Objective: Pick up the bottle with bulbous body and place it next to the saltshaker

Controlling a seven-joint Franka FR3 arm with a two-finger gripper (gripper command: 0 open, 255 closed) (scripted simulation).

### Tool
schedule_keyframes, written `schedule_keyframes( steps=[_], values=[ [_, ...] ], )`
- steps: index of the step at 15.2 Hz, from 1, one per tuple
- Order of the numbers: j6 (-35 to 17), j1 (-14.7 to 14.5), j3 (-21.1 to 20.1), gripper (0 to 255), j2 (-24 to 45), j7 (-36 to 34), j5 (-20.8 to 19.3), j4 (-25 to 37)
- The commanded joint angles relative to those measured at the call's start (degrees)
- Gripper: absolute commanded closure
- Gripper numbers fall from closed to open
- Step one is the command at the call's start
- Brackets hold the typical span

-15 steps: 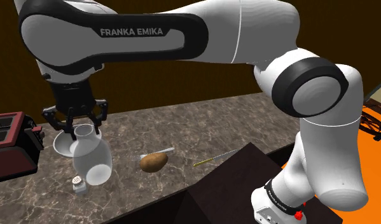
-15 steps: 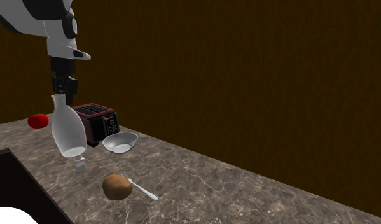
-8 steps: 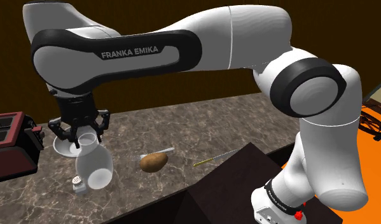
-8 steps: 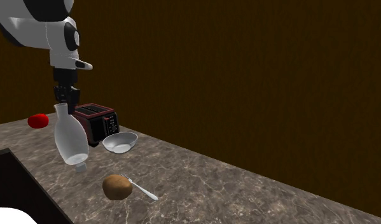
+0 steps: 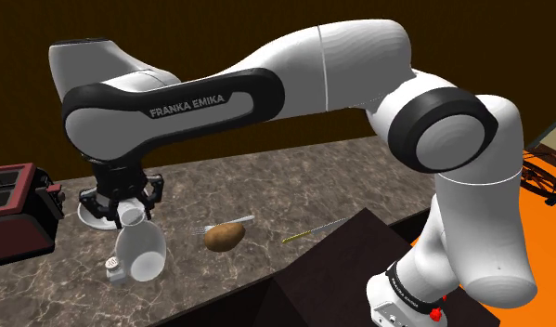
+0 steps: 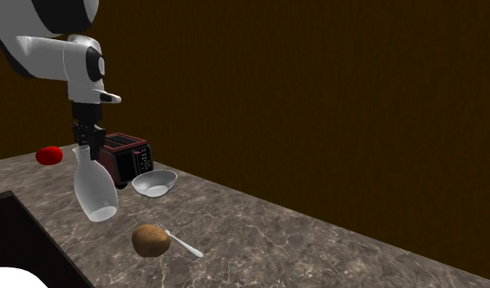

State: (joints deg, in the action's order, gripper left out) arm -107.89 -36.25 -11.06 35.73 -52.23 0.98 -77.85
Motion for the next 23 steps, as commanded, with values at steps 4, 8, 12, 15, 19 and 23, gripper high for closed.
schedule_keyframes(
  steps=[4, 8, 12, 15, 19, 23],
  values=[
    [-3.0, -0.1, 0.1, 255, 1.5, 0.2, -0.2, -1.5],
    [-5.4, -0.1, 0.2, 255, 2.7, 0.3, -0.3, -2.6],
    [-5.4, -0.1, 0.2, 255, 2.7, 0.3, -0.3, -2.6],
    [-5.4, -0.1, 0.2, 255, 2.7, 0.3, -0.3, -2.6],
    [-5.4, -0.1, 0.2, 0, 2.7, 0.3, -0.3, -2.6],
    [-3.8, 0.0, 0.2, 0, 2.2, 0.4, -0.2, -1.5]
  ],
)
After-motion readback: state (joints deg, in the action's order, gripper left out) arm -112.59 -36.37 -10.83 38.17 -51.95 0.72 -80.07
